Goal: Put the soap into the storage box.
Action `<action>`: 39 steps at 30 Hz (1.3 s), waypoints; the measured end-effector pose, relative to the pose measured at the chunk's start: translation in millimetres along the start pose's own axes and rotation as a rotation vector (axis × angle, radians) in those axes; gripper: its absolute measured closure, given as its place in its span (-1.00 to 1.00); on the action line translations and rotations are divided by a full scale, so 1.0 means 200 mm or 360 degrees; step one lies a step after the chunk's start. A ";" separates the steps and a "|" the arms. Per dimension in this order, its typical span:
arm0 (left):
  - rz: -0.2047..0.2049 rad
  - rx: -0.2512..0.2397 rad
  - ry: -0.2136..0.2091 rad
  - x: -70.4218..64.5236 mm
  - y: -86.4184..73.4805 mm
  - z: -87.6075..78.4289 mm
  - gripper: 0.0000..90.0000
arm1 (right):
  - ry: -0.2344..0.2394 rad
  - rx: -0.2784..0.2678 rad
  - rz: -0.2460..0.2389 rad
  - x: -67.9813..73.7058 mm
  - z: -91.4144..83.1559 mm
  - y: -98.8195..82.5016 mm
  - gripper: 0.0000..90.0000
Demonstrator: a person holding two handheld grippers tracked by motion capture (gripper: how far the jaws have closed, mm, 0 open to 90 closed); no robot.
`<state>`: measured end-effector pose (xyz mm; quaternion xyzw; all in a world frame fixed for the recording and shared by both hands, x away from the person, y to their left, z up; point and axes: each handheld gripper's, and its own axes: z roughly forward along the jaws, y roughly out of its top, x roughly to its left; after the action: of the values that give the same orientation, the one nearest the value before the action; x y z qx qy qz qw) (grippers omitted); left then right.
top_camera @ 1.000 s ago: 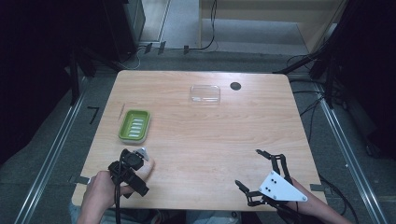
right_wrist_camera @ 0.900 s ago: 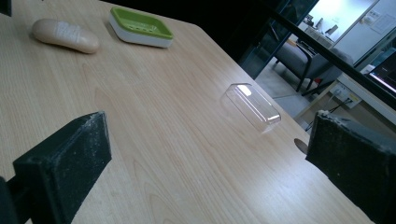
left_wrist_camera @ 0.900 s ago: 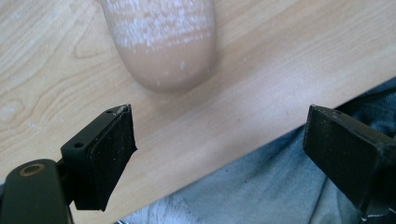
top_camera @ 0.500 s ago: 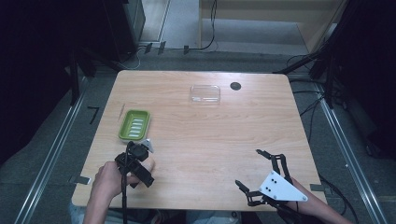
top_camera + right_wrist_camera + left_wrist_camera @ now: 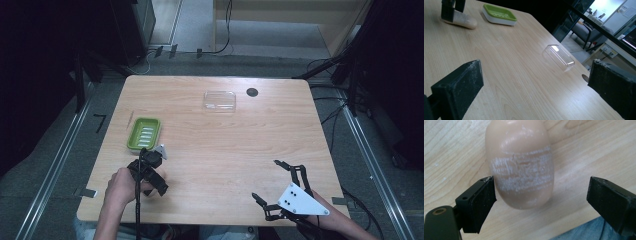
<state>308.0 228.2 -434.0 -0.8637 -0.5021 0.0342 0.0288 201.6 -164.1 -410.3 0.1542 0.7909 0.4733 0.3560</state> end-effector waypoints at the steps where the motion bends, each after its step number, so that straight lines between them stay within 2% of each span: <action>1: 0.0010 0.0003 0.0011 0.00 0.01 0.00 -0.80 | 0.0000 0.0003 0.0000 0.00 0.00 0.00 -1.00; 16: -0.0054 -0.0009 -0.0010 0.06 0.07 0.05 -0.79 | -0.0002 0.0001 -0.0006 0.00 0.00 0.00 -1.00; 21: -0.0075 -0.0040 -0.0024 0.07 0.07 0.06 -0.66 | -0.0001 0.0002 -0.0002 0.00 0.00 0.00 -1.00; 22: -0.0101 -0.0062 -0.0009 0.07 0.06 0.06 -0.59 | -0.0003 0.0000 -0.0001 0.00 0.00 0.00 -1.00; 28: -0.0106 -0.0046 -0.0008 0.07 0.06 0.07 -0.51 | -0.0005 0.0000 0.0000 0.00 0.00 0.00 -1.00; 36: -0.0122 -0.0043 -0.0003 0.08 0.06 0.07 -0.30 | -0.0001 0.0002 -0.0003 0.00 0.00 0.00 -1.00; 39: -0.0115 -0.0043 0.0007 0.08 0.06 0.07 -0.30 | -0.0002 0.0003 -0.0001 0.00 0.00 0.00 -1.00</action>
<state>324.6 237.4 -450.0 -0.8454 -0.5332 0.0247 0.0195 200.9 -163.5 -410.1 0.1545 0.7911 0.4724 0.3566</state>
